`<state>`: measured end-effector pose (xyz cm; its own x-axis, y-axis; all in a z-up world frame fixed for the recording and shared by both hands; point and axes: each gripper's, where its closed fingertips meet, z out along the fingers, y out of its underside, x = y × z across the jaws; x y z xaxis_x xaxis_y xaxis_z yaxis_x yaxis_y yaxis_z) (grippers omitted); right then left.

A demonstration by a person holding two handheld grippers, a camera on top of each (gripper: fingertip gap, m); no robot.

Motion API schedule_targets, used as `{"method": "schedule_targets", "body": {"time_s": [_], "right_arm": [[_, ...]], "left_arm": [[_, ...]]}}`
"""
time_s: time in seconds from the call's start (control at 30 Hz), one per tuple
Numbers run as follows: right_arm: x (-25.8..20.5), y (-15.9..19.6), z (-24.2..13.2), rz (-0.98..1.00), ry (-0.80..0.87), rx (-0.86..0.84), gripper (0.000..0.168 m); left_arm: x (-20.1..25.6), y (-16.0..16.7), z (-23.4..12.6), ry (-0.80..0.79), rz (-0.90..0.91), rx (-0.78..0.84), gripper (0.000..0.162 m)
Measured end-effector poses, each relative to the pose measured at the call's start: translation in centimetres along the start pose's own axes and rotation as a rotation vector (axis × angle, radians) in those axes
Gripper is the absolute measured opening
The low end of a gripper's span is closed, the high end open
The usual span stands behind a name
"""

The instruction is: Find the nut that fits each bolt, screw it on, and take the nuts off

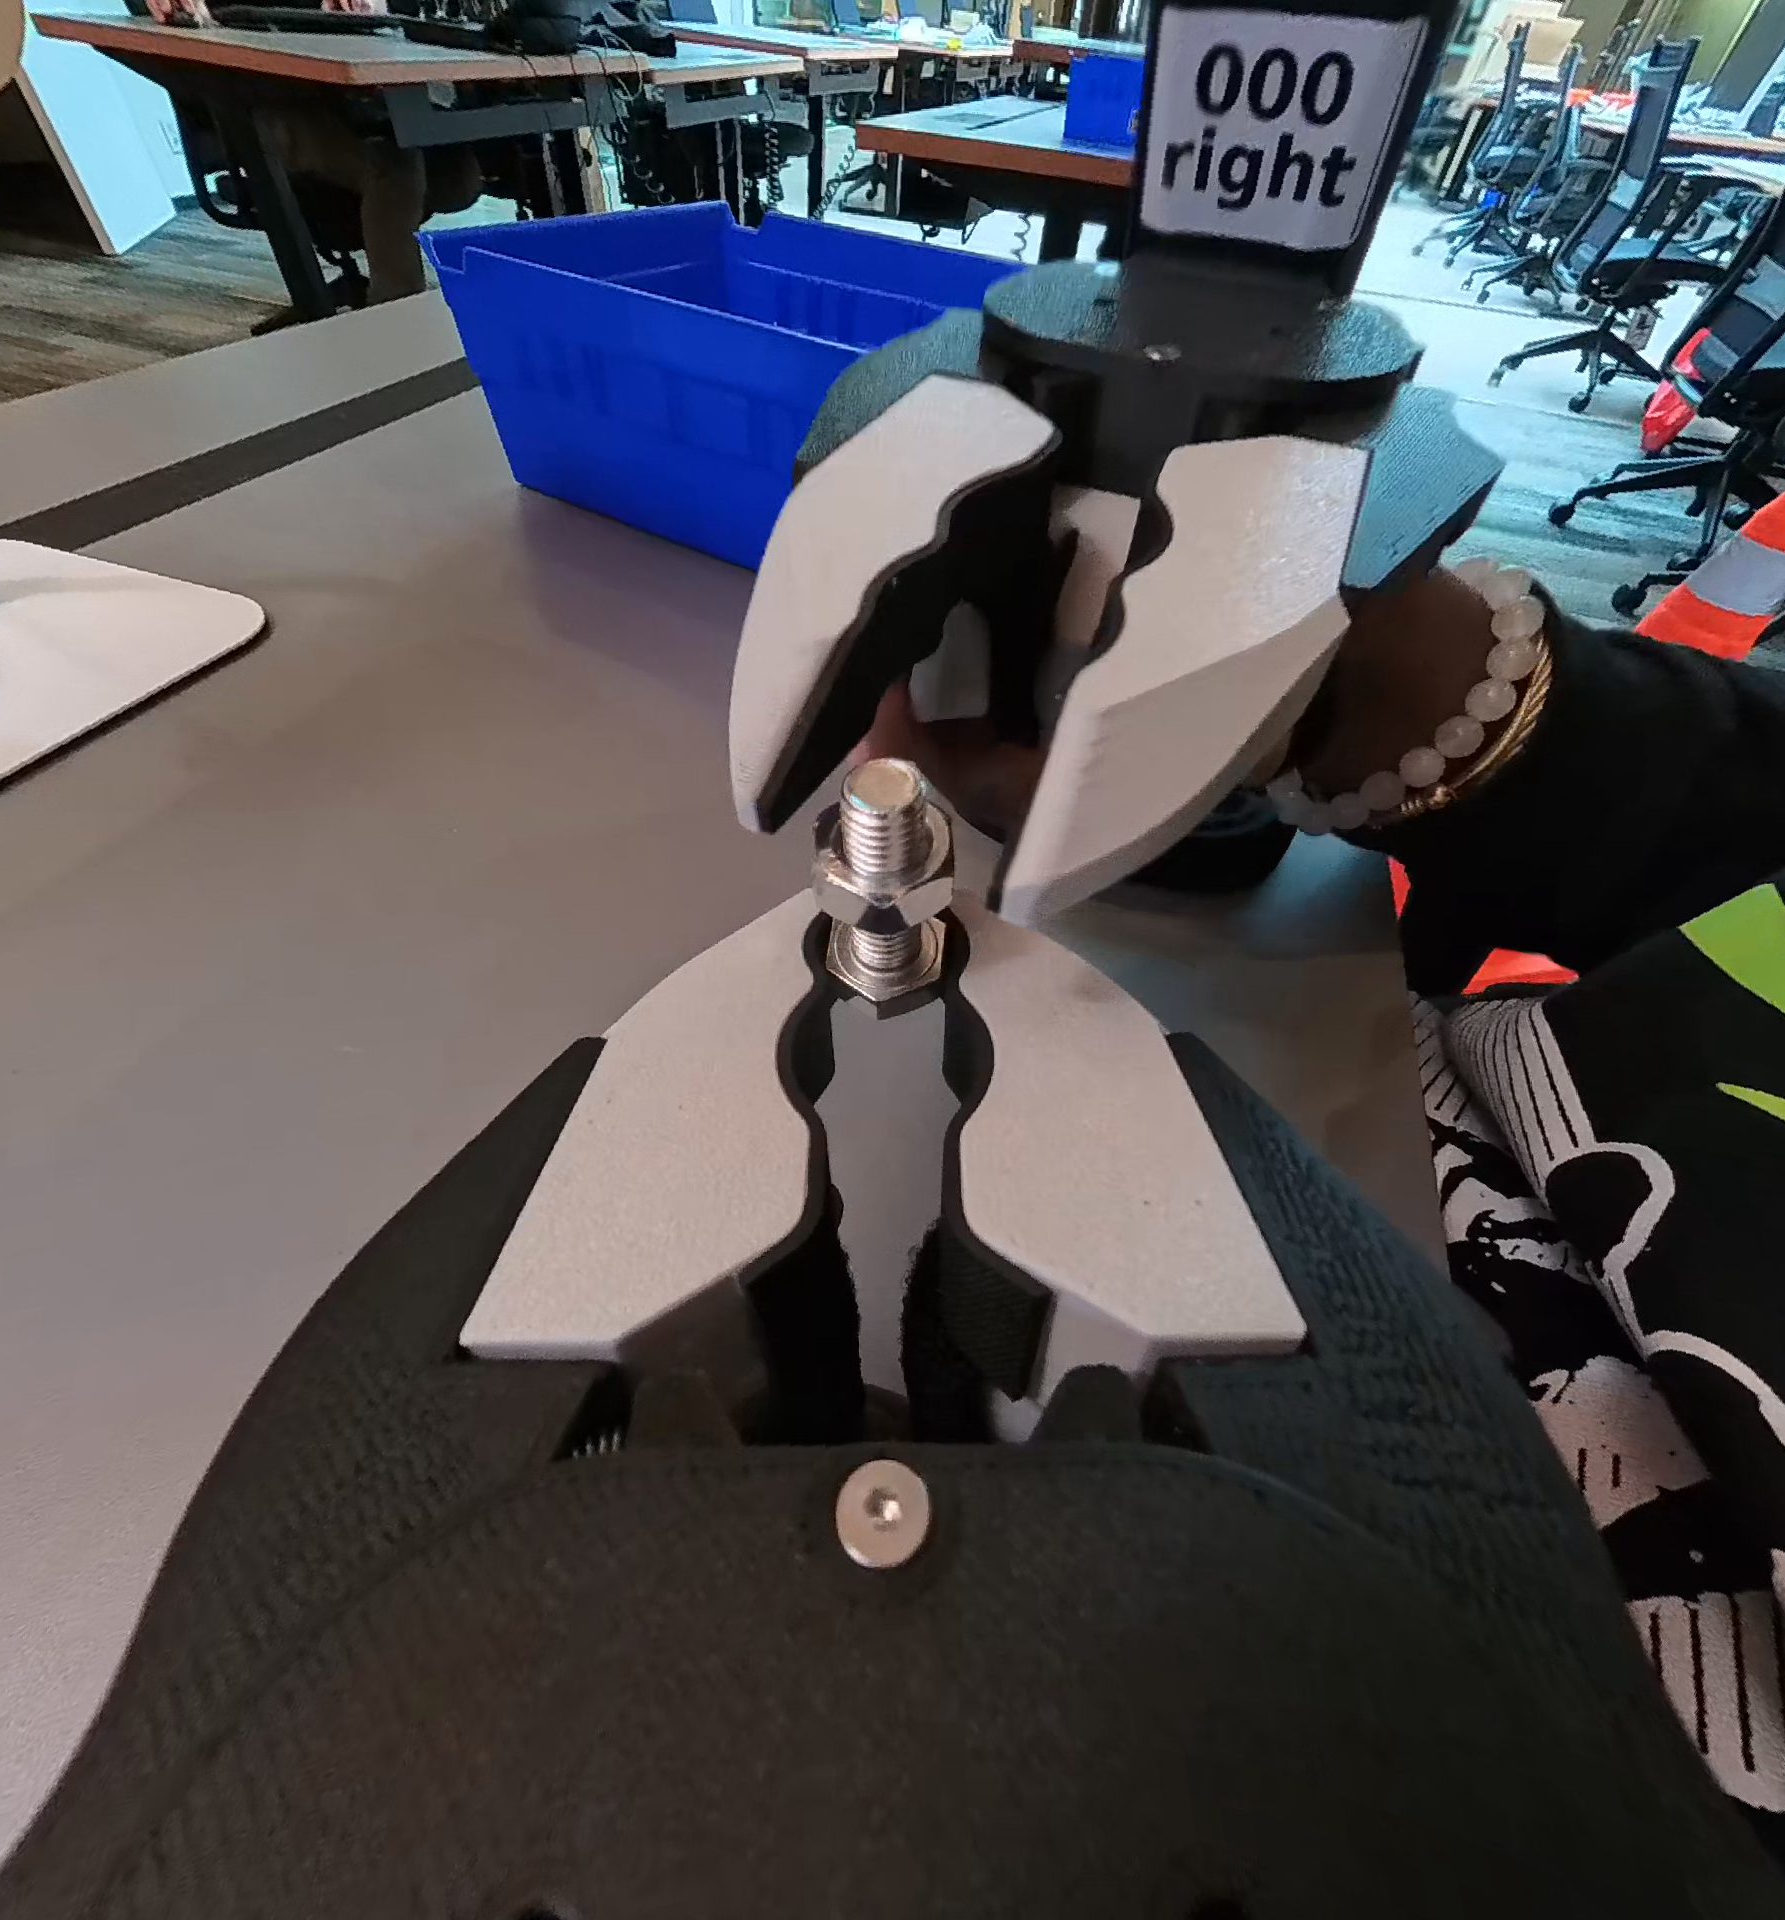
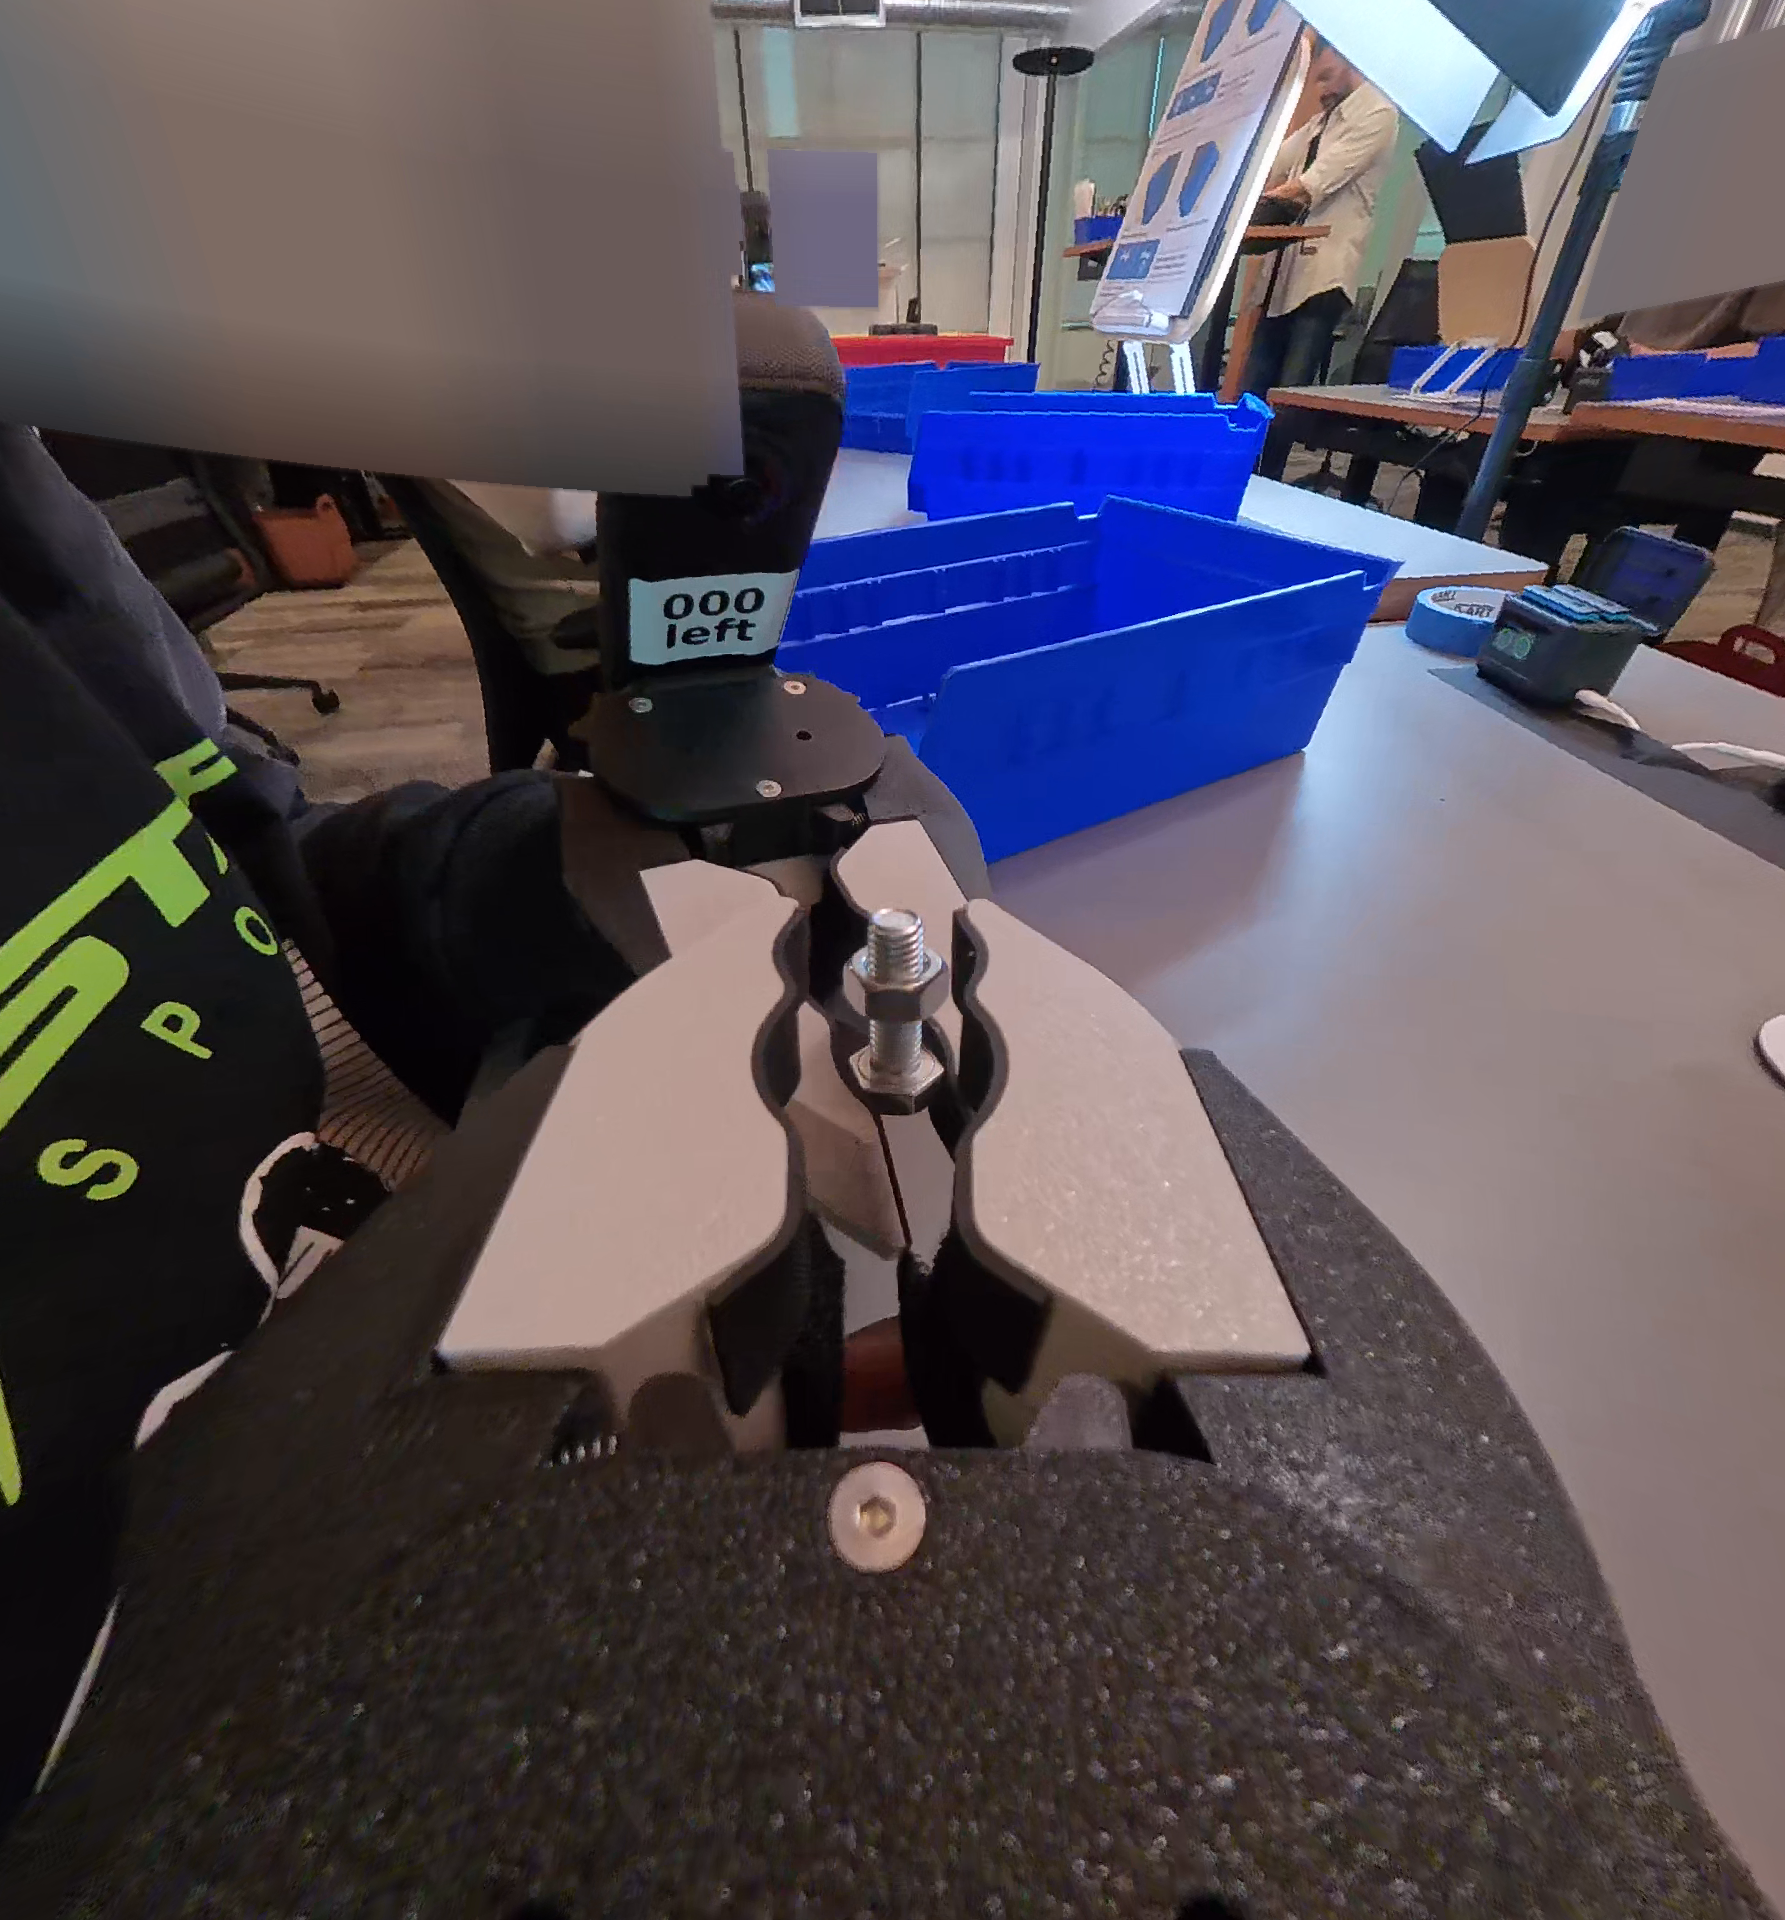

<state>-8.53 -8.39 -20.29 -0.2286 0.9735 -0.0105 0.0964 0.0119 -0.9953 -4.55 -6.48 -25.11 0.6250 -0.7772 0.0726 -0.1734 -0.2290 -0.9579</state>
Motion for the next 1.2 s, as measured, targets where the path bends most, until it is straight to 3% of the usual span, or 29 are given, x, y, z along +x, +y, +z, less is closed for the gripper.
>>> {"method": "schedule_targets", "body": {"time_s": [0.23,0.43,0.5,0.63,0.83,1.0,1.2], "right_arm": [[0.3,0.2,-0.4,-0.042,0.014,-0.113,0.011],[0.4,0.0,-1.2,-0.062,0.047,-0.163,0.009],[1.1,-0.6,-2.5,-0.064,0.098,-0.161,0.009],[5.0,-2.5,-8.0,-0.039,0.313,-0.149,0.009],[14.0,-3.6,-21.3,0.040,0.788,-0.175,0.010],[21.0,0.2,-30.7,0.211,1.094,-0.214,0.010],[25.8,6.3,-36.1,0.361,1.289,-0.303,0.010]], "left_arm": [[0.0,0.1,0.2,-0.001,0.010,-0.012,0.017],[0.1,-0.1,0.1,0.006,0.007,0.002,0.017],[-0.1,-0.4,-0.1,0.009,-0.008,0.025,0.025],[-0.4,-0.7,-0.4,-0.005,-0.033,0.054,0.033],[-0.6,-0.8,-0.4,-0.019,-0.027,0.062,0.033],[-0.7,-0.8,-0.4,-0.021,-0.035,0.062,0.033],[-0.8,-0.9,-0.5,-0.020,-0.050,0.070,0.033]]}}
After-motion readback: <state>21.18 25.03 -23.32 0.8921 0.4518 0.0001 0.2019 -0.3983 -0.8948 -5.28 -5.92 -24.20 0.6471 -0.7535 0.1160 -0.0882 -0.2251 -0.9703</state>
